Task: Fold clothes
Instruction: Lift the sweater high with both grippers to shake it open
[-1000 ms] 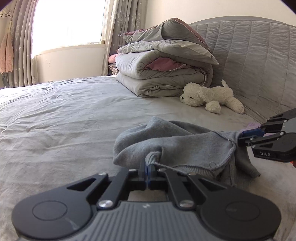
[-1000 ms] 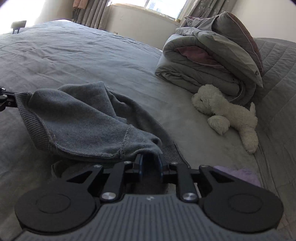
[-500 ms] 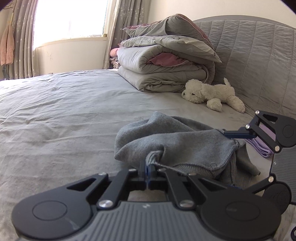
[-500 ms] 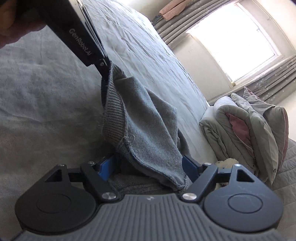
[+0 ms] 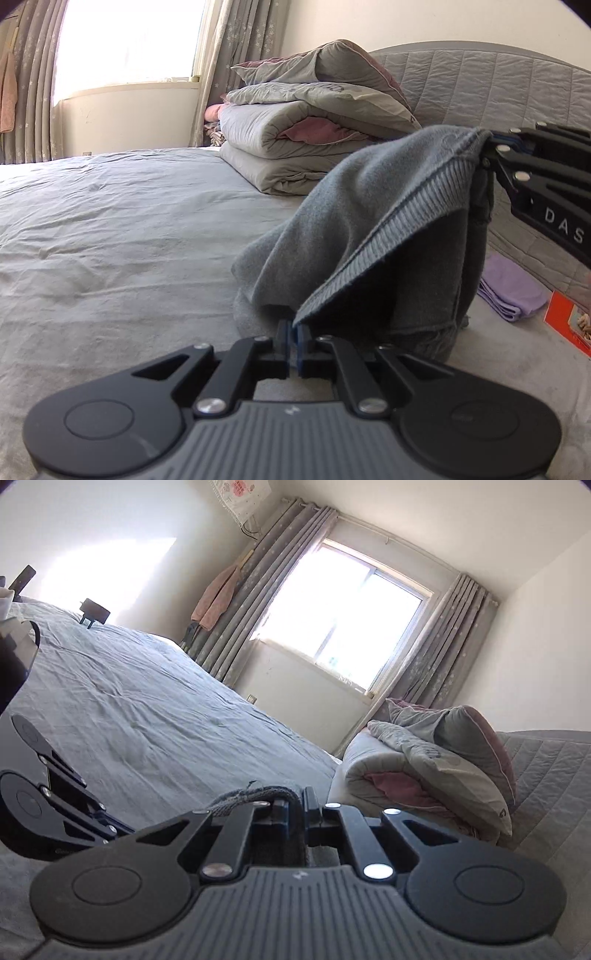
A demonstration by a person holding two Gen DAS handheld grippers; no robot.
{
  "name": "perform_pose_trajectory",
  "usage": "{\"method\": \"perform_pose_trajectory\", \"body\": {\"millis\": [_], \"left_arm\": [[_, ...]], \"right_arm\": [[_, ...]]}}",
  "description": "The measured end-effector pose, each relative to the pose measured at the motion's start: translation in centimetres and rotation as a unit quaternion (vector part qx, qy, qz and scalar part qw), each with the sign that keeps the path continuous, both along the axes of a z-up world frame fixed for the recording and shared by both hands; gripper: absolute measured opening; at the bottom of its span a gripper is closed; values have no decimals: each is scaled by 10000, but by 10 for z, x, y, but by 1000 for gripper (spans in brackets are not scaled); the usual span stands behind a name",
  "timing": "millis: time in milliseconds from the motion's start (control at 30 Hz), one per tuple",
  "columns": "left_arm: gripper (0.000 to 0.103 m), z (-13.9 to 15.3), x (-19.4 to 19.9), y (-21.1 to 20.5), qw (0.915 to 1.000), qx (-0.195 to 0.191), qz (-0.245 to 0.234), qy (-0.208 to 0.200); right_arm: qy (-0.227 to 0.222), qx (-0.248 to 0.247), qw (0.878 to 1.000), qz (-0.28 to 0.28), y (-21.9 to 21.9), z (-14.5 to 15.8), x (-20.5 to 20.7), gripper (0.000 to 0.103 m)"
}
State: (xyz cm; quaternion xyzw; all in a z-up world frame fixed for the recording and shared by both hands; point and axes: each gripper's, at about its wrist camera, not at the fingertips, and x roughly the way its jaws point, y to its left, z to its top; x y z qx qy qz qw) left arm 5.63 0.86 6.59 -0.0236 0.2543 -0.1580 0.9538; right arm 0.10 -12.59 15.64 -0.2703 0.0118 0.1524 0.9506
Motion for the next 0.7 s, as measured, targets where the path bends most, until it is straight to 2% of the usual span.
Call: {"method": "perform_pose_trajectory", "body": {"millis": [33,67,100,167,233,300,400,500,700], "left_arm": [[15,-1,-1,-2,10000,-16,-87,24],[42,-2,-2,-4,9999,-53,-147,61],[74,-2,-3,-5,9998,-103,-181,41],[92,0,-10,-7,9992,-228,-283,-135],[93,3,-16,-12,9979,-271,-498,-300],[99,5,-21,-19,9965,-206,-684,-444],[101,3,-28,-29,9946,-2,-861,-585],[101,1,-30,-35,9940,206,-853,-650],[101,17,-35,-27,9931,-30,-580,-1023]], "right_arm": [[-111,60,9999,31,0,4,-1,6],[-195,137,9997,68,1,8,-2,5],[-220,229,9994,119,0,14,-4,5],[-250,373,9986,277,-1,28,-6,3],[-327,533,9971,437,-2,48,-11,4],[-412,685,9953,545,-3,66,-17,4],[-518,892,9930,579,-3,83,-24,3],[-329,1158,9899,747,-3,96,-27,3],[-281,1145,9891,881,18,139,-27,3]]}}
